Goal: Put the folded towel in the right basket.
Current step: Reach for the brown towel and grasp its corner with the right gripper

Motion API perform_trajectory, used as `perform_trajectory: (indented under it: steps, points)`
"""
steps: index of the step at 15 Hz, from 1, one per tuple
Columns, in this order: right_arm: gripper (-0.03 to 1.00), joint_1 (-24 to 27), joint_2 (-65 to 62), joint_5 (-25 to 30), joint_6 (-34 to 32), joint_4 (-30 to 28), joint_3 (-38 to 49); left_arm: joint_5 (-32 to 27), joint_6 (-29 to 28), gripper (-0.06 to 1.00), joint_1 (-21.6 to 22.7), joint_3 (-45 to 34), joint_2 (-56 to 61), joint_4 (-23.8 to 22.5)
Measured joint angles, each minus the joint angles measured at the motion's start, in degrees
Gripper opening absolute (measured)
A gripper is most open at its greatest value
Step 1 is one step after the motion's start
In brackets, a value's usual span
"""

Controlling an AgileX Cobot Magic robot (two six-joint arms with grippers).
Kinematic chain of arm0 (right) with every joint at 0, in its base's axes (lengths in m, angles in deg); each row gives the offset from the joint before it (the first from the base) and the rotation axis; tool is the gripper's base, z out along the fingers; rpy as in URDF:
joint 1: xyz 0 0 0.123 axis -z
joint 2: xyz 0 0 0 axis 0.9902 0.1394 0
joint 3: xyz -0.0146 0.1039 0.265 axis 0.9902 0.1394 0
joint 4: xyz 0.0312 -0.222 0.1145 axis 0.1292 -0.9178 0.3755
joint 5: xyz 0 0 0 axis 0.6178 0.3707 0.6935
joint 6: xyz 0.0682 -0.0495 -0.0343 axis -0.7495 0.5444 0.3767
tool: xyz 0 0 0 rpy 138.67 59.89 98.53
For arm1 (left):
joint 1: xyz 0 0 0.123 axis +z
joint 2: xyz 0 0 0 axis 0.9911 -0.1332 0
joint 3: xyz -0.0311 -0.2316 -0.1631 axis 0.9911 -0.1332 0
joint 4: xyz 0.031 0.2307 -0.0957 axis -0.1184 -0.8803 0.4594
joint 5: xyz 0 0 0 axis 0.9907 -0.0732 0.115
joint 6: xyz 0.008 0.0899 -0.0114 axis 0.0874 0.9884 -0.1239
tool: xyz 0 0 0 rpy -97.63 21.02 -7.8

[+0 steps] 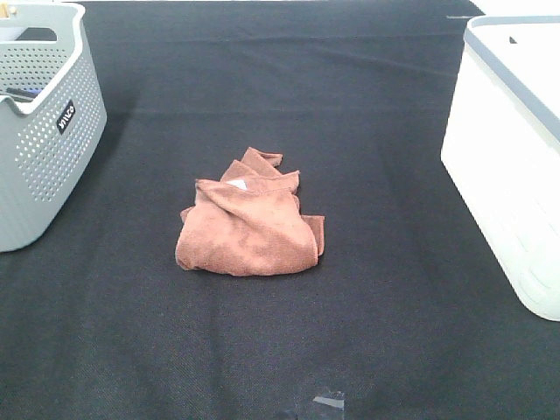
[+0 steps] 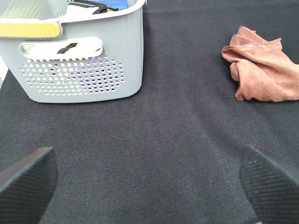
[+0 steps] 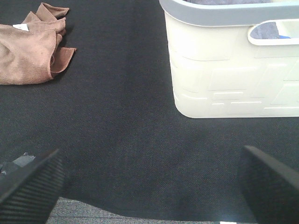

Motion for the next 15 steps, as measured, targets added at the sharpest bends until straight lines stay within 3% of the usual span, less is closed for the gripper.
perform_trajectory:
  steps: [15]
  points:
    - [0.97, 0.0, 0.0, 0.0, 0.0, 0.0, 0.0, 0.0, 0.0, 0.99, 0.0, 0.0, 0.0, 0.0]
